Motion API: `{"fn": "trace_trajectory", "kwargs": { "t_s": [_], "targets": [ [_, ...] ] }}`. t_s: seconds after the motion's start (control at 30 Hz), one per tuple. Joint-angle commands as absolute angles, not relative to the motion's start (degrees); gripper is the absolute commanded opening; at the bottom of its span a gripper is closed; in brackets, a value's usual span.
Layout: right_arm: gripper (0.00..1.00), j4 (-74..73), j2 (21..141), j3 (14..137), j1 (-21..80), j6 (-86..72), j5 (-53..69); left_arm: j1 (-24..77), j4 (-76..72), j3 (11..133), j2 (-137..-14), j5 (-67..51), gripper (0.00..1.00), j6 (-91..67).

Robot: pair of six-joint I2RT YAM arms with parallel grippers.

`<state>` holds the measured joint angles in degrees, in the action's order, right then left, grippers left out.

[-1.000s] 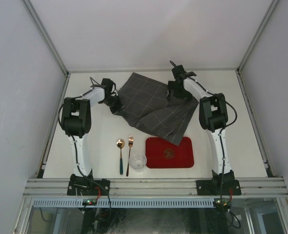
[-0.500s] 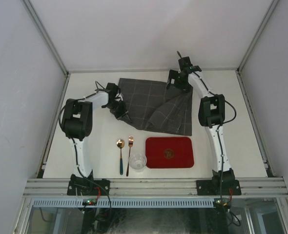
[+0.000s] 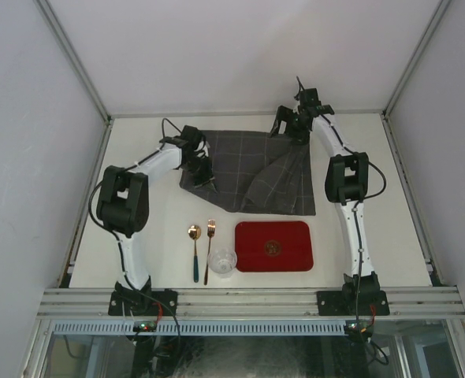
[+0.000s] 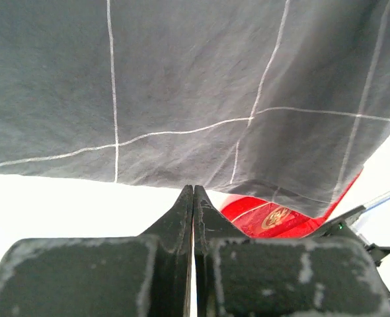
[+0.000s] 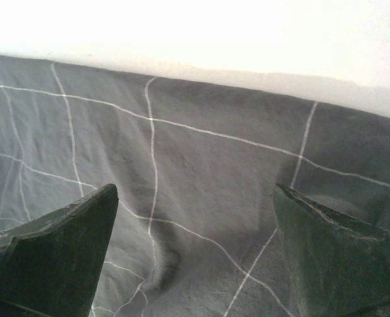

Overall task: Set the dinner table for one person
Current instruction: Flatten out the napkin at the center of the board.

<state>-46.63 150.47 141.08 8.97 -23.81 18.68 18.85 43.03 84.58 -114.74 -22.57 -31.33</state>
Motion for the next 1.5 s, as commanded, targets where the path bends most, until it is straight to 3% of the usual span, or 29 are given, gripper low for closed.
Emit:
{"fn": "trace_trajectory", "kwargs": {
  "t_s": [0.0,0.3,0.53,0.77,1.1,1.47],
  "targets": [
    [0.99,-42.3,142.9,143.6,8.4,-24.1,23.3,18.8,46.2,90.7,-110.0,-18.0,0.00,-27.7],
    [0.99,-49.1,133.0,138.6,10.2,-20.1,12.8,16.8,51.4,103.3,-117.1,-12.6,0.03,-26.0],
    [0.99,-52.8,125.8,127.7,11.6,-18.8,2.9,14.6,54.7,111.6,-125.3,-13.0,0.02,-25.8],
    [0.99,-49.7,117.5,111.9,11.7,-19.8,1.0,14.1,57.2,114.6,-129.4,-10.6,0.01,-24.5],
    [0.92,-46.8,108.2,93.7,14.9,-21.2,-0.8,13.9,57.1,115.2,-131.3,-11.1,0.00,-24.3],
    [0.73,-46.5,104.3,84.5,20.4,-24.5,-3.4,14.0,57.2,115.5,-132.1,-9.8,0.00,-24.1]
  ]
}}
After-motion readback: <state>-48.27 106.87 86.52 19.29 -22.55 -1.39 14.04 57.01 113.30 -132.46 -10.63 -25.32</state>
